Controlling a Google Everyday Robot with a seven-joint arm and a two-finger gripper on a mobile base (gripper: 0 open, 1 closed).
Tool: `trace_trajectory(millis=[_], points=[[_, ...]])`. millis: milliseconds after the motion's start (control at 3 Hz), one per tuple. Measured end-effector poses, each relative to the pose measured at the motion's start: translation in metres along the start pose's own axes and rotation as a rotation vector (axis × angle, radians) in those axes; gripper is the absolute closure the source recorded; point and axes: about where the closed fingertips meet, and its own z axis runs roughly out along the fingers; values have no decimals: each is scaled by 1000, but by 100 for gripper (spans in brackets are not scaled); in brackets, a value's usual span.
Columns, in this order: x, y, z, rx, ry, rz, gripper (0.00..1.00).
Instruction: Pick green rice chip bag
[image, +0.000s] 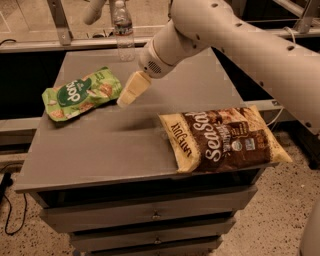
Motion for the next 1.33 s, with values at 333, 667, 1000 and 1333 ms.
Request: trace_trajectory(millis=[333, 667, 1000, 1333], points=[[-7, -4, 27, -23, -69, 112, 0], [-23, 3, 51, -66, -150, 203, 0], [-40, 9, 72, -104, -206, 258, 17], [-53, 15, 86, -127, -241, 286, 39]])
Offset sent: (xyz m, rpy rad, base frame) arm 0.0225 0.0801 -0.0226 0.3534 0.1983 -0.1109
